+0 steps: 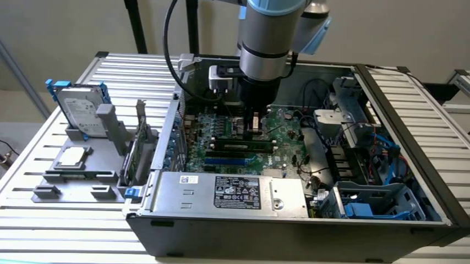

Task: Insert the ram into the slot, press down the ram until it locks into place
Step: 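Insert the ram into the slot, then press down the ram until it locks into place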

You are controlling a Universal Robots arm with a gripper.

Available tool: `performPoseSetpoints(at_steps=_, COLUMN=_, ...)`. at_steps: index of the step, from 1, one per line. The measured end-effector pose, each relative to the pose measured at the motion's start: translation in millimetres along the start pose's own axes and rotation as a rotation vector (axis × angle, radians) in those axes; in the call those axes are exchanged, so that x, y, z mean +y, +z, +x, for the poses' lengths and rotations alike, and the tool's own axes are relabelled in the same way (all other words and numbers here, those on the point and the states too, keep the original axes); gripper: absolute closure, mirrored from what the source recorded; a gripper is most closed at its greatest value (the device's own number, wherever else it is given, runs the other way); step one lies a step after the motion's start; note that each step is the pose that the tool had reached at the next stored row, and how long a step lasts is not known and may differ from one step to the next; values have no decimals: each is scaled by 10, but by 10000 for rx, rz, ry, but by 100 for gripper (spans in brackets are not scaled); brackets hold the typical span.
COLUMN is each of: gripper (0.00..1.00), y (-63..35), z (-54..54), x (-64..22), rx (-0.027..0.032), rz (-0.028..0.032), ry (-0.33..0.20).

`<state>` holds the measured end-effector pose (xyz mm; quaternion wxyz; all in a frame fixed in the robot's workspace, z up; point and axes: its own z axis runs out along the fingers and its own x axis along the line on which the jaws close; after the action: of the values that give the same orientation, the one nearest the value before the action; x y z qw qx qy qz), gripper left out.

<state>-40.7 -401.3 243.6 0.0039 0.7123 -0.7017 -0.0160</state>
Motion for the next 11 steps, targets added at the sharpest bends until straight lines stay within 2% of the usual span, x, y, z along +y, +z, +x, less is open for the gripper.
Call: performPoseSetpoints(at_steps=11, gripper=90, y=26, z=-25, x=-1, rx=0, rz=0, ry=-1)
